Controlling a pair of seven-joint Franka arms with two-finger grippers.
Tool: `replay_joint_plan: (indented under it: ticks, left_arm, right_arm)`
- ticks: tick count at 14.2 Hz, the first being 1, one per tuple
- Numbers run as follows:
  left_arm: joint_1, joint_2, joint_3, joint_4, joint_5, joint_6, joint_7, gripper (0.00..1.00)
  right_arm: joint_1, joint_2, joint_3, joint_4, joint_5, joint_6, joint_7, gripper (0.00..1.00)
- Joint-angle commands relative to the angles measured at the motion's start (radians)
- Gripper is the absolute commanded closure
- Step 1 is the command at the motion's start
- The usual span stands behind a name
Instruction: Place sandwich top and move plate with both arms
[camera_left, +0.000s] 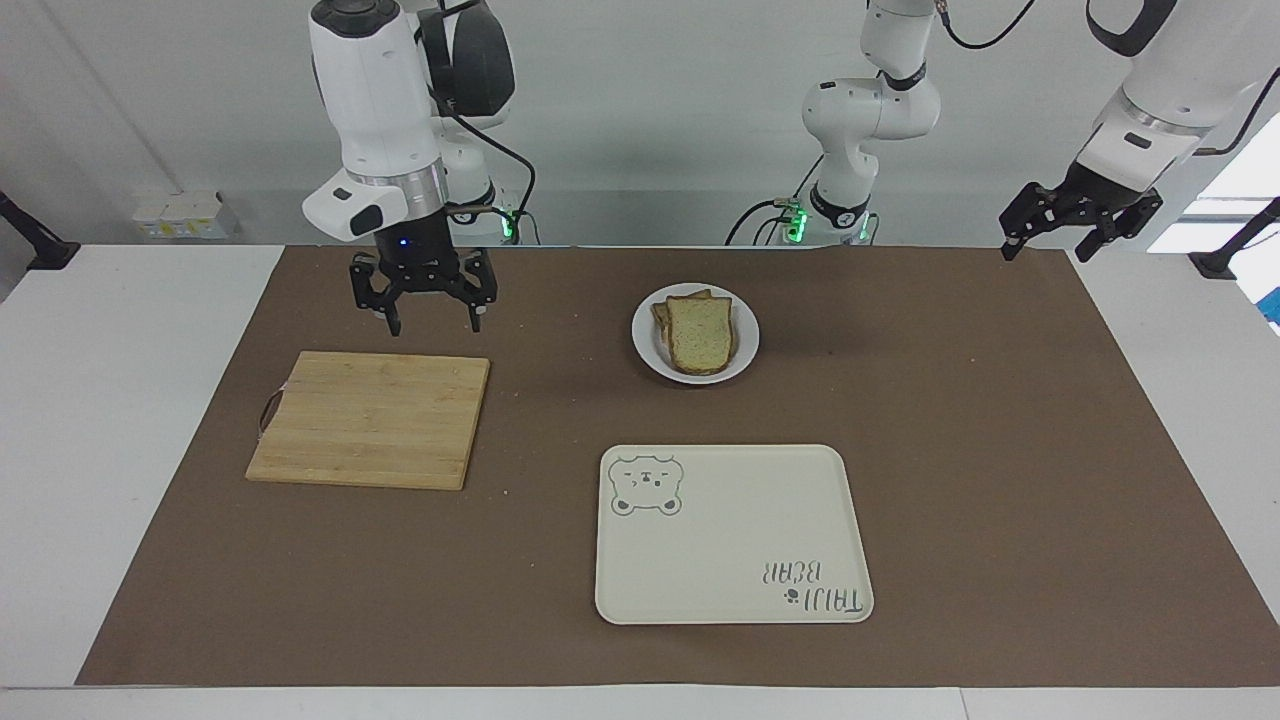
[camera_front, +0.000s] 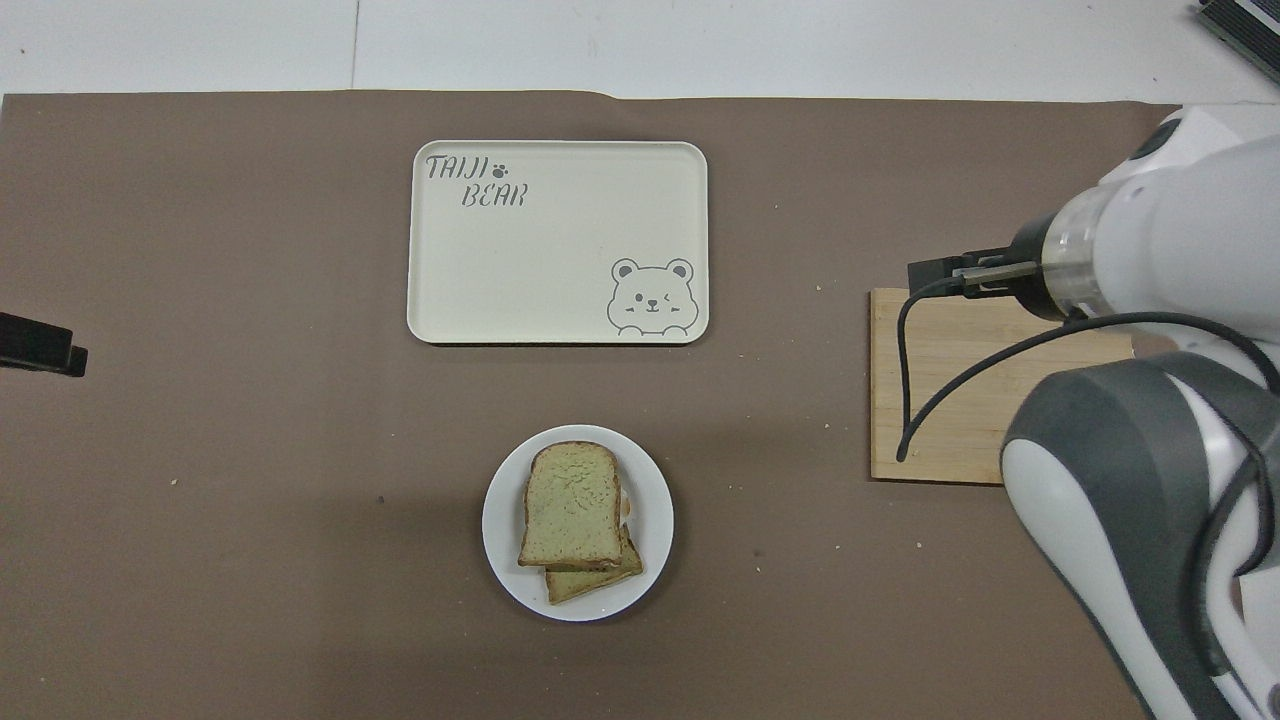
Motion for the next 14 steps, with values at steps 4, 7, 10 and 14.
replay_joint_plan:
  ticks: [4, 7, 10, 14]
  left_arm:
    - [0.011, -0.016, -0.009, -0.005, 0.008, -0.015, -0.009, 0.0]
    - [0.011, -0.016, -0.009, -0.005, 0.008, -0.015, -0.009, 0.0]
    - [0.012, -0.021, -0.009, -0.009, 0.008, -0.054, -0.005, 0.0]
    - [0.008, -0.059, -0.005, -0.098, -0.125, -0.027, -0.011, 0.0]
  right_arm:
    - [-0.078, -0.027, 0.011, 0.11, 0.01, -0.189, 0.013, 0.0]
    - [-0.132, -0.073, 0.011, 0.11, 0.056, -0.246, 0.013, 0.0]
    - [-0.163, -0.09, 0.011, 0.11, 0.058, -0.286, 0.013, 0.0]
    - [-0.206, -0.109, -0.01, 0.11, 0.061, -0.305, 0.012, 0.0]
